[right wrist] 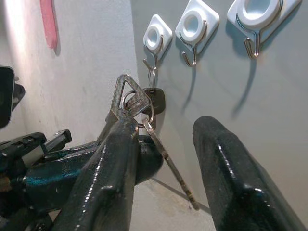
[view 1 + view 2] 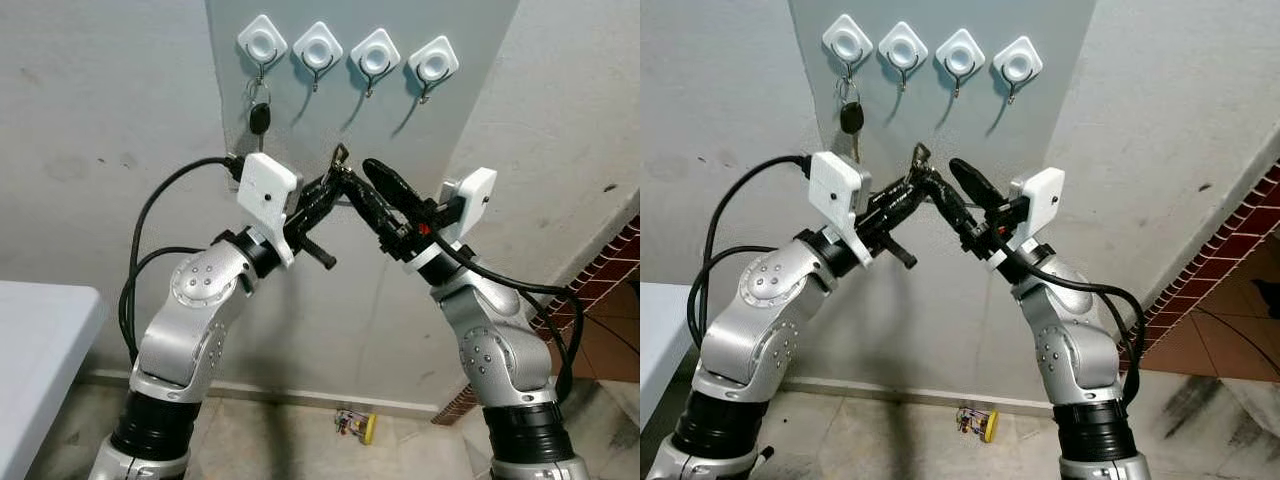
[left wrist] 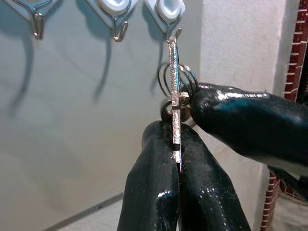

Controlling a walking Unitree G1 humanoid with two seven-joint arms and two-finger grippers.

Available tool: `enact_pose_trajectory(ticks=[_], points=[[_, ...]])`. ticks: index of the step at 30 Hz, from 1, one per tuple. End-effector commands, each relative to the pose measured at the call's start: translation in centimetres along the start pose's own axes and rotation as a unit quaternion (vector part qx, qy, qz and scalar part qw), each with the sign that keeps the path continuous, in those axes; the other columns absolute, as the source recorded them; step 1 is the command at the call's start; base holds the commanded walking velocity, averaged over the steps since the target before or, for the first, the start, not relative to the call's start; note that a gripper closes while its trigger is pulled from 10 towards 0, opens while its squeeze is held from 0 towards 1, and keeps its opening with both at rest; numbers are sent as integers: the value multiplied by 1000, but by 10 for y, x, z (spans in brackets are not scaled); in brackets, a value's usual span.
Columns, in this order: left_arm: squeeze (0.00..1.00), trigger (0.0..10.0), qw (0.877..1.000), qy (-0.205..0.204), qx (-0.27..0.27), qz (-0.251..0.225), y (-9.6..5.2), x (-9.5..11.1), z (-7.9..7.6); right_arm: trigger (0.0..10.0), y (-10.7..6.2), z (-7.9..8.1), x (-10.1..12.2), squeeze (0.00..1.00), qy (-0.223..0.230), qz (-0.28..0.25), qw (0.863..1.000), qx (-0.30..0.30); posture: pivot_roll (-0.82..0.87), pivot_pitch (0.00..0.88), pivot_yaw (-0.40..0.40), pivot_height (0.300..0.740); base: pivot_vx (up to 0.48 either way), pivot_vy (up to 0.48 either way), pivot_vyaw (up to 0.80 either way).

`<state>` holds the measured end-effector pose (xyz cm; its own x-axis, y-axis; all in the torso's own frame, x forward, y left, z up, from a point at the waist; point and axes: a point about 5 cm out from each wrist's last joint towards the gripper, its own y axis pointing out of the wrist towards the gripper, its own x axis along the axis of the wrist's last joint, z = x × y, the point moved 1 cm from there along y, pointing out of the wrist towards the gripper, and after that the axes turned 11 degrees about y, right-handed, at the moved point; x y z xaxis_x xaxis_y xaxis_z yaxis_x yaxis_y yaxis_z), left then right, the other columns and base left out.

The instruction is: Hang keys on a hook

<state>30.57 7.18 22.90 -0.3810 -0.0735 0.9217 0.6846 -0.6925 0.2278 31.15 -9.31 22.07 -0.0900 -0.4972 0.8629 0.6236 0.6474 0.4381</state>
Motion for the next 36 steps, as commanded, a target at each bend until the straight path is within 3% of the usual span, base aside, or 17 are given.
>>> enact_pose_trajectory(ticks=[1,2,3,19,20,21,22,36], points=[[0,10000,1000,6,-10,-7,0,5,-3,4196,3,3,10,0,-5,-16,1000,14,-111,28,-46,740,0,0,0],[0,10000,1000,6,-12,-6,-1,5,-3,5882,3,3,10,0,-4,-17,1000,14,-111,28,-46,740,0,0,0],[0,10000,1000,6,-13,-6,-2,6,-2,10000,3,3,11,0,-1,-17,1000,17,-110,29,-46,740,0,0,0],[0,10000,1000,4,-19,-17,-2,11,-2,9765,-3,9,4,0,34,19,998,57,-108,35,-52,740,0,0,0],[0,10000,1000,4,-19,-17,-2,12,-2,4667,-3,9,4,0,34,19,998,58,-108,35,-52,740,0,0,0],[0,10000,1000,4,-20,-18,-2,12,-3,4667,-3,9,4,0,34,19,998,58,-108,35,-52,740,0,0,0],[0,10000,1000,5,-20,-19,-2,12,-3,235,-3,9,4,0,35,16,998,58,-108,35,-52,740,0,0,0],[0,10000,1000,5,-19,-18,-2,13,-1,0,-4,8,7,0,44,12,997,60,-106,39,-51,740,0,0,0]])
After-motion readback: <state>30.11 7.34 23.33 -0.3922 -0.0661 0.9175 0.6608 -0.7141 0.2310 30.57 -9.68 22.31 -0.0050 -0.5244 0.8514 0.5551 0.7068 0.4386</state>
